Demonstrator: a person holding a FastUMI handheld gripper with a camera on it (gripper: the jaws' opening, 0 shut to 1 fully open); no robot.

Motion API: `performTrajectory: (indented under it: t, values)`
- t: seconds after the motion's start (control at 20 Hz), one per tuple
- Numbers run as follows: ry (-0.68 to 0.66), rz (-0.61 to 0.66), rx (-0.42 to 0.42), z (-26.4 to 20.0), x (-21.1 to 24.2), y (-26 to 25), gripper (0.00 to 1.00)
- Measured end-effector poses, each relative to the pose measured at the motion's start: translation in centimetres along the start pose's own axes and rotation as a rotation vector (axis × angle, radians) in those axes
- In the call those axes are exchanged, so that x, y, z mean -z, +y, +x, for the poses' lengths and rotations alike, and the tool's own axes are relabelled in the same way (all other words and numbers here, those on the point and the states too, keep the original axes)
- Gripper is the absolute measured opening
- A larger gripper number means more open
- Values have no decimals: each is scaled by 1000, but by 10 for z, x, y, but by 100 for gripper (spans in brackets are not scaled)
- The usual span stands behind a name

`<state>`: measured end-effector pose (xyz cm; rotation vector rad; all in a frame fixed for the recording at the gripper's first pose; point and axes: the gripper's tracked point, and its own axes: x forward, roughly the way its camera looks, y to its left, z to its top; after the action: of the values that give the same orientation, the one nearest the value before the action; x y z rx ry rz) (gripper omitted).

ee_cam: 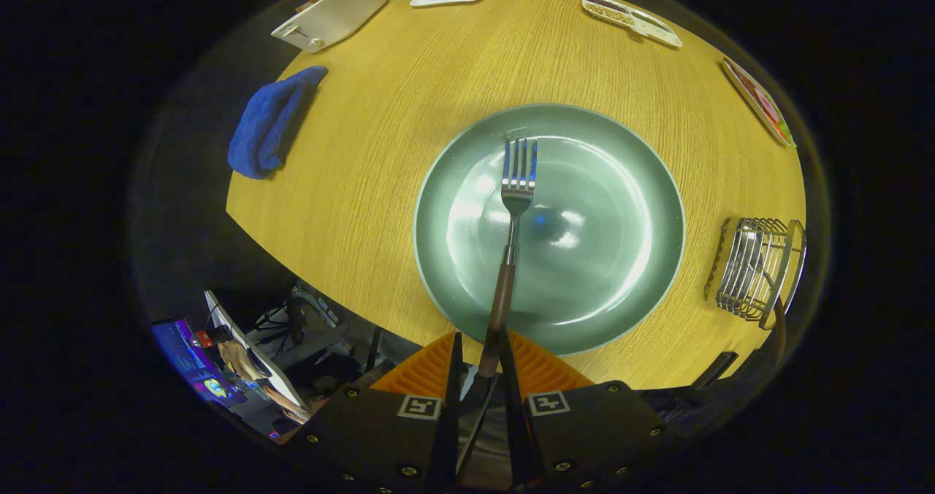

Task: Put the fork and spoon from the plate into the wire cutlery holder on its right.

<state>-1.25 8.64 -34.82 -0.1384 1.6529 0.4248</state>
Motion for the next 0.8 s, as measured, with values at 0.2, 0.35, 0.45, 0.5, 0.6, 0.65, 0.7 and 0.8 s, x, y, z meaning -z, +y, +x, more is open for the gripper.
performTrajectory:
  t: [0.2,0.35,0.45,0.5,0.6,0.65,0.7,0.8]
  values:
    - [8,-11,14,7,-4,-2,29]
    - [23,-18,32,13,-3,-9,29]
    - [36,-22,42,16,0,-15,29]
    - [42,-23,47,17,2,-17,29]
    - [44,-15,32,18,1,-18,29]
    - [44,-17,29,18,1,-20,29]
    - [41,-18,29,18,0,-21,29]
    - [23,-29,68,19,-4,-32,29]
